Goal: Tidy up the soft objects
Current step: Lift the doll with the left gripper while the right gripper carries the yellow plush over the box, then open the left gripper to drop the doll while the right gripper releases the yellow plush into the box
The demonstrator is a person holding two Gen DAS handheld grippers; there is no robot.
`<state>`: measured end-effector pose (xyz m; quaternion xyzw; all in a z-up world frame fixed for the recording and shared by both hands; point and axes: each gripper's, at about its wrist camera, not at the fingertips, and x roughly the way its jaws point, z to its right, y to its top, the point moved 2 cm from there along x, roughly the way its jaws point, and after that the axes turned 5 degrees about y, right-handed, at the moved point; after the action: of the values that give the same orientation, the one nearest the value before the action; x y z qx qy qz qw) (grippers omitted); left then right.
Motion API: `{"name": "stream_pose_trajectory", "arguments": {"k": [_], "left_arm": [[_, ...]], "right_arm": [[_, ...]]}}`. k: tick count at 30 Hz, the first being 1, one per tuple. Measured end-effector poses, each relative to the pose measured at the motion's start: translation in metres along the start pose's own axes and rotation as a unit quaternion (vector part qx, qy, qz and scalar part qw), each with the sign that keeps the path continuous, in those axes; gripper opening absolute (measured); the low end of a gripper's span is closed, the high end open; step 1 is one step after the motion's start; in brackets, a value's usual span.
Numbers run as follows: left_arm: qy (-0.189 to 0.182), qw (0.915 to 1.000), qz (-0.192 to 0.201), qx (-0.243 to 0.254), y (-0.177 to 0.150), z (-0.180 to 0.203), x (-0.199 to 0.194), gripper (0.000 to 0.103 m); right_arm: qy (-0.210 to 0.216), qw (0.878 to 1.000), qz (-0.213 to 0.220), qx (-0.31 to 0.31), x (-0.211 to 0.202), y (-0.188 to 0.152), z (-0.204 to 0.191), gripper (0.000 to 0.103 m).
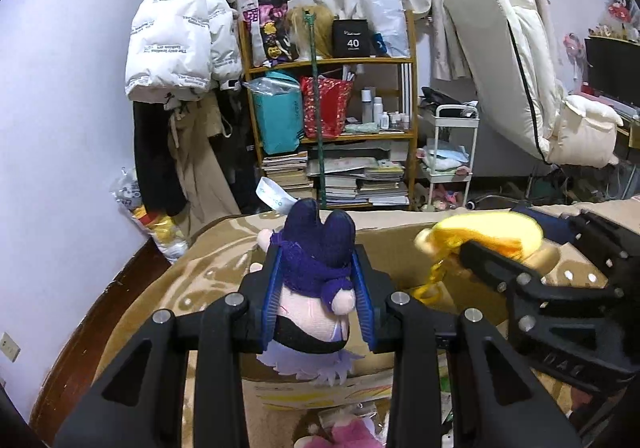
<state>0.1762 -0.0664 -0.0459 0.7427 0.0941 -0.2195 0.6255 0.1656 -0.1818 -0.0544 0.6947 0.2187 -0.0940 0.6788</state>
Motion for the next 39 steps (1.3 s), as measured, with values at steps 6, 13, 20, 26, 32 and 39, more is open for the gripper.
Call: {"name": "stream_pose_trajectory", "arguments": {"k": [6,13,20,26,32,39], "left_arm": [[-0.029,0.9995,-0.009,-0.011,-0.002,0.002,0.01,0.032],[-0.042,0.9991,-0.002,-0.009,0.009,0.007,0.012,0.032],[-0.047,0.9973,-0.05,-0.027,-0.001,0.001,0.032,0.033],[-0.034,0.9956,-0.083,-0.027,-0.009,-0.002,0.04,0.034],[-0.024,0.9957,-0.089,-0.008,-0.011,0.004,0.038,0.052],[-0.008,0.9955,-0.093,-0.017,-0.016,-0.01,0.026,0.057]], "right_arm": [[0.013,1.0,-0.02,0.0,0.013,-0.011,-0.002,0.067],[0.019,1.0,-0.017,0.014,0.014,-0.012,0.004,0.068],[0.034,0.999,-0.015,0.035,0.014,-0.014,0.007,0.068],[0.032,0.999,-0.021,0.035,0.017,-0.016,0.003,0.071],[0.035,0.998,-0.026,0.036,0.016,-0.016,0.002,0.071],[0.052,0.996,-0.041,0.063,0.018,-0.019,0.007,0.072]]}}
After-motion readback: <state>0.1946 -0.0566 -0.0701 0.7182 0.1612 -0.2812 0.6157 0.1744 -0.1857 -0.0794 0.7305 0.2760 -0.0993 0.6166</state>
